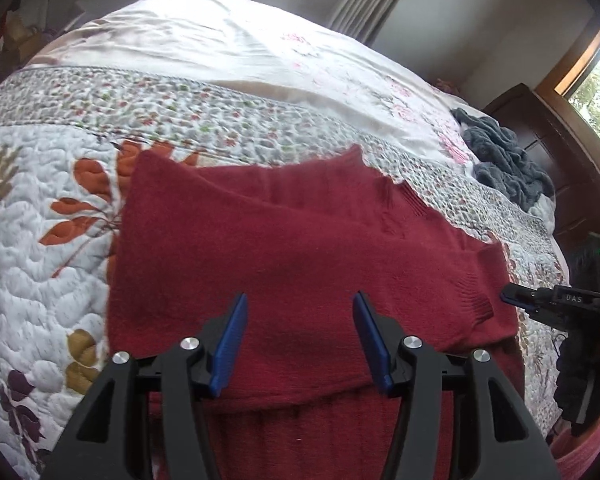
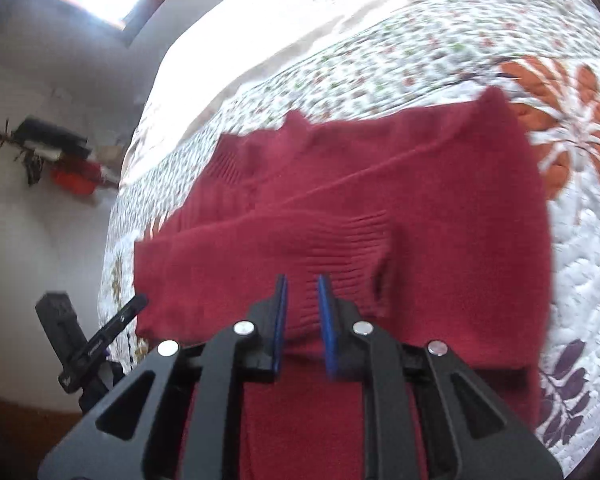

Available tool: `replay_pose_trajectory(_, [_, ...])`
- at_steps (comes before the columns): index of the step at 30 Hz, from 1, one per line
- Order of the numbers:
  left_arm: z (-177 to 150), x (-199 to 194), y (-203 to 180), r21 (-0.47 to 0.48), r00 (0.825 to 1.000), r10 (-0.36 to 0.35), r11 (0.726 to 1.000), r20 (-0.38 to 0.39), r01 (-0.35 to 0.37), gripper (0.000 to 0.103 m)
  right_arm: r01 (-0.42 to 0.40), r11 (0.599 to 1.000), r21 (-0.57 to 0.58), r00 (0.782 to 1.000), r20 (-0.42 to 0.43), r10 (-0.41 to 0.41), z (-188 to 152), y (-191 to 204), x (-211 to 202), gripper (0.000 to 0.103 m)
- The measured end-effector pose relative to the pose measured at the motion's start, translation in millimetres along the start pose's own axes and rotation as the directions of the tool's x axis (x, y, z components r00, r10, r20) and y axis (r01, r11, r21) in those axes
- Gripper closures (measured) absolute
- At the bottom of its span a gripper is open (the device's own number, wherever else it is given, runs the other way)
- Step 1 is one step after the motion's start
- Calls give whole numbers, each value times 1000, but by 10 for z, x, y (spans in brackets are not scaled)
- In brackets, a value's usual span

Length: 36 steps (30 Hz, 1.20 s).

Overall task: Fold small clothes
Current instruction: 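Lay the cuff back onto the body and open the right tool, then move the right tool to the sweater hem and grasp it while the left tool grasps the hem too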

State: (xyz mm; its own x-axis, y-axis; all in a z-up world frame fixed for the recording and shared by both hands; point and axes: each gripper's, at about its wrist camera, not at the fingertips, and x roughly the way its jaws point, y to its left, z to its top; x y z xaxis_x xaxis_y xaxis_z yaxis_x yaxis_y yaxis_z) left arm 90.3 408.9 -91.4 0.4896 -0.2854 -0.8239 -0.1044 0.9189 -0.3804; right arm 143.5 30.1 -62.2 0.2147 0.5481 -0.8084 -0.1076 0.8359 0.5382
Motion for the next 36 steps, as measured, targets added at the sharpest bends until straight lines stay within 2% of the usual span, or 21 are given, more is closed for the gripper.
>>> replay_pose_trajectory(5, [-84, 153, 123, -20, 999, 26, 999, -43, -27, 48, 57, 997, 49, 997, -46, -55, -51, -155, 289, 88])
replay_pose_trajectory(6, [-98, 171, 157, -24, 999, 19, 999, -47, -21, 48, 75, 995, 60, 996, -53, -71, -71, -204, 322, 90])
replay_pose_trajectory(10, [-135, 214, 249, -38, 999, -16, 999, -50, 14, 48, 18, 992, 125, 998, -56, -11, -130, -448, 401, 100])
replay_pose_trajectory(13, [-133, 210, 227, -29, 998, -3, 1000, -55, 1, 48, 10, 992, 127, 998, -58, -3, -129, -462, 406, 100])
replay_pose_trajectory(15, [-129, 152, 171, -24, 998, 25, 999, -63, -26, 48, 7, 992, 129, 998, -63, 1, -129, -428, 338, 96])
replay_pose_trajectory(18, [-182, -80, 104, -19, 997, 45, 999, -62, -47, 45, 23, 996, 87, 1000, -16, -22, -211, -305, 31, 77])
replay_pose_trajectory(19, [-232, -191, 93, -15, 997, 49, 999, -54, -50, 41, 37, 998, 52, 999, 5, -38, -297, -258, -134, 72])
replay_pose_trajectory(22, [-536, -625, 100, 14, 997, 63, 998, -42, -62, 36, 66, 998, -8, 998, 26, -65, -579, -233, -467, 68])
replay_pose_trajectory(25, [-884, -940, 177, 3, 994, 85, 996, -66, -85, 35, 103, 993, -53, 995, 25, -101, -1073, -295, -810, 55])
replay_pose_trajectory(32, [-1860, -1563, 359, -56, 980, 103, 992, -171, -114, 34, 182, 982, -43, 983, -30, -183, -2147, -570, -1246, 49])
replay_pose_trajectory(36, [-2186, -1706, 403, -67, 973, 102, 991, -208, -118, 34, 160, 987, 32, 986, -55, -158, -2611, -834, -1420, 47])
